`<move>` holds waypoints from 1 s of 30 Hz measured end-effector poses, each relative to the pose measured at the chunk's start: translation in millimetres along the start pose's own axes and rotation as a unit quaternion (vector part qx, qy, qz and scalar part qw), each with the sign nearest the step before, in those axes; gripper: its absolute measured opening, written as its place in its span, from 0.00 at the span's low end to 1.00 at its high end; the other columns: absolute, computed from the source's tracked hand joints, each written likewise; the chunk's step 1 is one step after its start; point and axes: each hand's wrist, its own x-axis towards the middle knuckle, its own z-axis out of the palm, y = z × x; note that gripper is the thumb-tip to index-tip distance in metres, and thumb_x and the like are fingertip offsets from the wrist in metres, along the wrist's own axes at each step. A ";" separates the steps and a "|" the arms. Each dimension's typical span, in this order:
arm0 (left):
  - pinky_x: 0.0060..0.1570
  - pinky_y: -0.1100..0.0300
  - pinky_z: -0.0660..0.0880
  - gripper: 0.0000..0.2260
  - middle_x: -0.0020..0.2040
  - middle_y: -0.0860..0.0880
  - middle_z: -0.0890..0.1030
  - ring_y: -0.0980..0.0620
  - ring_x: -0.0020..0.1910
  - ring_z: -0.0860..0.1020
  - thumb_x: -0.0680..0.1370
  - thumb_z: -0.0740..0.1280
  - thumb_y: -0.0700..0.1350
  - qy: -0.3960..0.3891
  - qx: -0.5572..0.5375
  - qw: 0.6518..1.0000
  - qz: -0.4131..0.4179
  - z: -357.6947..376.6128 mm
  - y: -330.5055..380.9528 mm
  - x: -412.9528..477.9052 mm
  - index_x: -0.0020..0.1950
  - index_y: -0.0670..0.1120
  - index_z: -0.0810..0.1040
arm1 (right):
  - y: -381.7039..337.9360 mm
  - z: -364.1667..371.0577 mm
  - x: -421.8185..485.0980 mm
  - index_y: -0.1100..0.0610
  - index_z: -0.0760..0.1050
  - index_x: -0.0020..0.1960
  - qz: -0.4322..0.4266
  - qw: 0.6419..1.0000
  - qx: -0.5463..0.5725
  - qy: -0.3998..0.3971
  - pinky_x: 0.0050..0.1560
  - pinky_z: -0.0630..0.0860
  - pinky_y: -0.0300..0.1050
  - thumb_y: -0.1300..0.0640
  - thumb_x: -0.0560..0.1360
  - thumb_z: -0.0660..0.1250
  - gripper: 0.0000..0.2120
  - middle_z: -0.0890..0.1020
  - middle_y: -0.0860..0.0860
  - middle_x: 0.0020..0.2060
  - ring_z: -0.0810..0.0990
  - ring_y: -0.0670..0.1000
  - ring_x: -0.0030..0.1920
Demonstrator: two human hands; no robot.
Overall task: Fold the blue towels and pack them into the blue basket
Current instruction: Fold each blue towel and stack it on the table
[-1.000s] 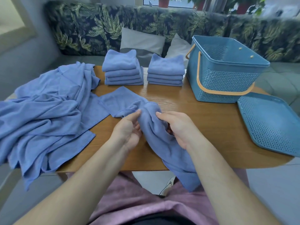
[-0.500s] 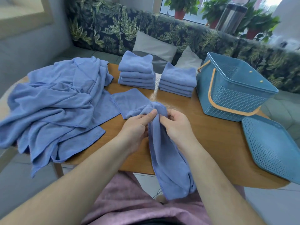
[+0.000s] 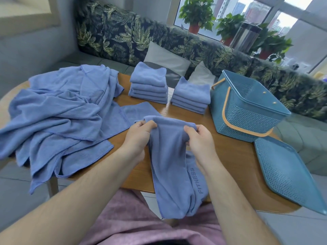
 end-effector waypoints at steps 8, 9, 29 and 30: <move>0.60 0.48 0.79 0.15 0.53 0.40 0.86 0.44 0.54 0.84 0.76 0.75 0.48 -0.019 -0.023 0.999 -0.022 -0.2 -1.7 5.9 0.55 0.38 0.81 | -9.6 -30.3 14.6 0.55 0.73 0.42 0.002 0.992 0.092 0.082 0.39 0.67 0.45 0.59 0.77 0.68 0.06 0.72 0.48 0.34 0.70 0.47 0.36; 0.60 0.47 0.79 0.17 0.53 0.41 0.86 0.44 0.55 0.83 0.76 0.75 0.49 -0.012 -0.027 0.999 -0.028 -1.7 -2.6 8.4 0.57 0.38 0.81 | -9.6 -35.4 17.1 0.55 0.73 0.41 -0.001 0.990 0.098 0.099 0.40 0.66 0.45 0.59 0.77 0.68 0.07 0.72 0.48 0.34 0.70 0.47 0.36; 0.64 0.43 0.76 0.11 0.57 0.43 0.83 0.44 0.59 0.80 0.72 0.68 0.38 0.076 -0.003 0.996 0.054 -30.1 18.5 20.7 0.48 0.53 0.84 | -11.4 -79.2 12.9 0.57 0.84 0.51 0.101 0.963 0.068 -0.242 0.32 0.75 0.41 0.73 0.76 0.61 0.17 0.86 0.57 0.45 0.81 0.50 0.35; 0.65 0.45 0.76 0.12 0.57 0.45 0.84 0.45 0.60 0.80 0.72 0.67 0.38 0.072 -0.004 0.996 0.054 -29.9 19.1 20.2 0.48 0.52 0.86 | -13.3 -78.9 9.9 0.58 0.84 0.50 0.112 0.959 0.054 -0.254 0.32 0.75 0.40 0.74 0.76 0.58 0.19 0.86 0.58 0.46 0.81 0.50 0.35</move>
